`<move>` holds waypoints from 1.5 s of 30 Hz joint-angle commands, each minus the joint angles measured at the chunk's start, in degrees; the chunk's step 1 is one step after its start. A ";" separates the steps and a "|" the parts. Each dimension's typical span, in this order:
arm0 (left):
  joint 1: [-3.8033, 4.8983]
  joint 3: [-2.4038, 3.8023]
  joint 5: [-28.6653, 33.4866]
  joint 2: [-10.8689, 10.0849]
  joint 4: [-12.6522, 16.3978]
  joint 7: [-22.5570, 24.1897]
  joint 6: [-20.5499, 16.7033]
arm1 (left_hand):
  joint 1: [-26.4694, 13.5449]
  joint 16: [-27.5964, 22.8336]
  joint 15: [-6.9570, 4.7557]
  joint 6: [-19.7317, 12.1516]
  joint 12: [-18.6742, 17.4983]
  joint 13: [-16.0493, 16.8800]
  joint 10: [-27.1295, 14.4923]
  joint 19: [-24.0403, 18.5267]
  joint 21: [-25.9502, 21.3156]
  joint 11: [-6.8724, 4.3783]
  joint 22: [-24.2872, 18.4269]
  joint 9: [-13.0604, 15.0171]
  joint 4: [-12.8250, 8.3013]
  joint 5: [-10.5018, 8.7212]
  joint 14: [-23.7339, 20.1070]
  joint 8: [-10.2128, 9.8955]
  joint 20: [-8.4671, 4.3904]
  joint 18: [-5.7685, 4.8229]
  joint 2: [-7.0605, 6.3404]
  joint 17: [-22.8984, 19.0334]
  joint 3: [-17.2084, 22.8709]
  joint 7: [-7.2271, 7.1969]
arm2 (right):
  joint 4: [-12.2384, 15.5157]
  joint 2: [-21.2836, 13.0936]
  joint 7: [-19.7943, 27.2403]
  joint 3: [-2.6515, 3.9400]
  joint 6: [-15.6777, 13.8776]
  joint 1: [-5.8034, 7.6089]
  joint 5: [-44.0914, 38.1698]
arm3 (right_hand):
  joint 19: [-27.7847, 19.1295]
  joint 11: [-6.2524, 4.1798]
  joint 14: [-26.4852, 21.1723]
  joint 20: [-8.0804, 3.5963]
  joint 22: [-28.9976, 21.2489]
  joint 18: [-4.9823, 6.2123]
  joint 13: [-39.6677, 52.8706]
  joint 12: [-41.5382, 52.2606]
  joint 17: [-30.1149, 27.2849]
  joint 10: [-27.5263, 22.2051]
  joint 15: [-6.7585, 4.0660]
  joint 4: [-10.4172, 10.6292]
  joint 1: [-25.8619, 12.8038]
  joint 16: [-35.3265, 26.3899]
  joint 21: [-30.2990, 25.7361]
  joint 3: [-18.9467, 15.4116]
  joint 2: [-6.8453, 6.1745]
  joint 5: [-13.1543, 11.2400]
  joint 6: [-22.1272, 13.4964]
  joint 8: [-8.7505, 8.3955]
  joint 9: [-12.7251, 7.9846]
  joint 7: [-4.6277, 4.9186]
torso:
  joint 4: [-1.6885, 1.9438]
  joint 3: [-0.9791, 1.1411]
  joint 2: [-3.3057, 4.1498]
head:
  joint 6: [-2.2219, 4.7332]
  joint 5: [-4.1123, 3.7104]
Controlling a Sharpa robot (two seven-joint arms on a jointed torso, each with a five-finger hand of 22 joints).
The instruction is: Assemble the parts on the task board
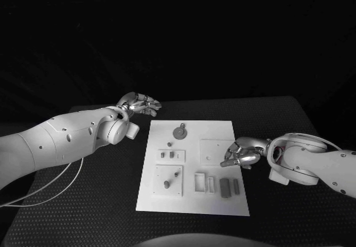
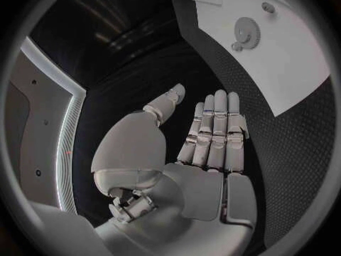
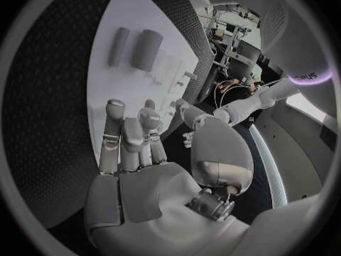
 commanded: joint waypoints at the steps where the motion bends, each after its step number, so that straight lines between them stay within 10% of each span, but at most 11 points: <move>1: 0.02 0.02 0.49 0.28 -0.09 0.84 0.83 | -0.08 -0.38 0.26 -0.42 0.16 -0.04 -0.11 0.01 0.09 -0.26 -0.08 -0.09 0.08 -0.11 0.28 0.32 0.44 0.24 -0.02 0.10 -0.41 -0.09 | 1.13 -0.45 -4.71 -0.40 7.27 -0.21 5.04 | 0.42 -0.77 1.51 -0.58 1.33 -0.05 0.54 1.06 2.75 0.24 -0.40 0.88 -1.39 1.15 0.64 -0.05 0.28 0.01 1.08 0.39 0.58 0.64 | -0.52 0.06 -0.25 | -0.16 -0.05; 7: -0.12 -0.10 0.51 0.33 -0.19 0.84 0.91 | -0.32 -0.49 0.26 -0.44 0.16 -0.04 -0.12 0.00 0.09 -0.25 -0.12 -0.11 0.20 -0.11 0.29 0.34 0.45 0.25 -0.01 0.23 -0.54 -0.08 | 2.95 -1.26 -7.94 -0.83 8.80 -0.98 7.62 | 1.27 -1.84 3.22 -1.56 1.25 -0.05 0.09 1.43 5.59 1.93 -1.46 3.23 -5.47 2.14 1.49 -0.76 1.56 0.01 3.29 0.70 1.11 -0.44 | -0.69 0.05 -0.45 | -0.67 -0.22; 45: -0.26 -0.19 0.82 -0.18 0.09 0.78 1.31 | -0.74 -1.00 0.31 -0.34 0.23 -0.02 0.01 -0.11 0.09 -0.33 -0.24 -0.14 0.42 -0.11 0.14 0.51 0.47 0.28 0.07 0.63 -0.78 -0.16 | 3.09 3.05 -17.74 -2.38 3.31 -3.63 0.15 | 0.80 -0.56 3.07 -1.96 1.12 -0.05 -0.21 1.62 5.56 2.16 -0.25 -0.85 -6.12 2.01 2.21 0.53 0.45 0.02 1.25 -3.89 -1.37 0.93 | -0.56 -0.07 -0.26 | -2.11 -0.25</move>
